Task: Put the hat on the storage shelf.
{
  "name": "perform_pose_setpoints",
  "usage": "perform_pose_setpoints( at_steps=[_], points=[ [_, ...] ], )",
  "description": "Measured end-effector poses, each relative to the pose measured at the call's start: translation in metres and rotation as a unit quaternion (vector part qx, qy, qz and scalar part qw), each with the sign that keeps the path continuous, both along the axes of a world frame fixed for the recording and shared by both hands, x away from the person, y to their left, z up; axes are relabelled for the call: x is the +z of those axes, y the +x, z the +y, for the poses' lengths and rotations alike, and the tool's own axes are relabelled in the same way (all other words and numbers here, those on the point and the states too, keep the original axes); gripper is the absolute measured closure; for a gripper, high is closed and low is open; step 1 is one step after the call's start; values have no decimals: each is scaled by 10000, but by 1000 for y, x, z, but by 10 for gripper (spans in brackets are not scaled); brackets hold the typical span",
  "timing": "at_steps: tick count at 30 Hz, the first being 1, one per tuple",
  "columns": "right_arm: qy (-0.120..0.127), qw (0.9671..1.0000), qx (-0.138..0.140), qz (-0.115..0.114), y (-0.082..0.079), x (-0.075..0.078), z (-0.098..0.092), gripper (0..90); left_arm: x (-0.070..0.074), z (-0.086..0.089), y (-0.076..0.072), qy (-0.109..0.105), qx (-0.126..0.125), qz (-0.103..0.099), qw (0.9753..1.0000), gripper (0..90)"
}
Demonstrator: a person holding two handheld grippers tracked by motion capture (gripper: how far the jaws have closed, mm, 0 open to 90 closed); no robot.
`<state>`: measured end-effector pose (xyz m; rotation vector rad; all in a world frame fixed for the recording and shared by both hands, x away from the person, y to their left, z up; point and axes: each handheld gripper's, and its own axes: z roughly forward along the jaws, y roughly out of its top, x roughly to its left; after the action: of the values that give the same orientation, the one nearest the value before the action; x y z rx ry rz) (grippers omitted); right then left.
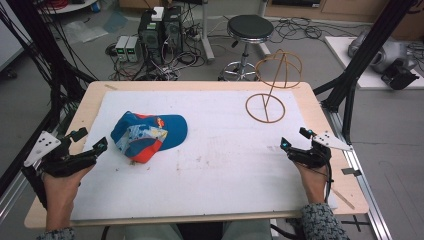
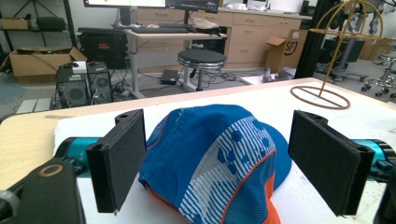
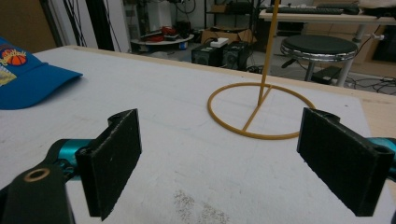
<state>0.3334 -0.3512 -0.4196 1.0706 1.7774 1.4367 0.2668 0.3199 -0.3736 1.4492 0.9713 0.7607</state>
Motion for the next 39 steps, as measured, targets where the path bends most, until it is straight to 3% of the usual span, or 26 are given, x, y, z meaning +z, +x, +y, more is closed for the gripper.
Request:
perform_pose_setpoints(
  at_steps=[14, 22, 27, 30, 34, 39],
  points=[
    [-30, 10000, 60, 42, 2, -1, 0, 130, 1, -6, 2, 82, -135, -7, 9999, 200],
    [15, 10000, 20, 36, 2, -1, -1, 130, 13, -13, 6, 145, -260, -85, 9995, 202],
    [-30, 10000, 37, 15, 1, -1, 0, 130, 27, -19, 20, 356, -426, -179, 9983, 207],
    [5, 10000, 37, 25, 1, -1, 0, 130, 35, -28, 36, 497, -580, -170, 9969, 208],
    [-9, 10000, 46, 31, 1, 0, 0, 130, 35, -36, 52, 709, -726, -108, 9948, 212],
    [-5, 10000, 66, 49, 1, -1, 0, 130, 28, -41, 67, 709, -812, 15, 9942, 222]
  ],
)
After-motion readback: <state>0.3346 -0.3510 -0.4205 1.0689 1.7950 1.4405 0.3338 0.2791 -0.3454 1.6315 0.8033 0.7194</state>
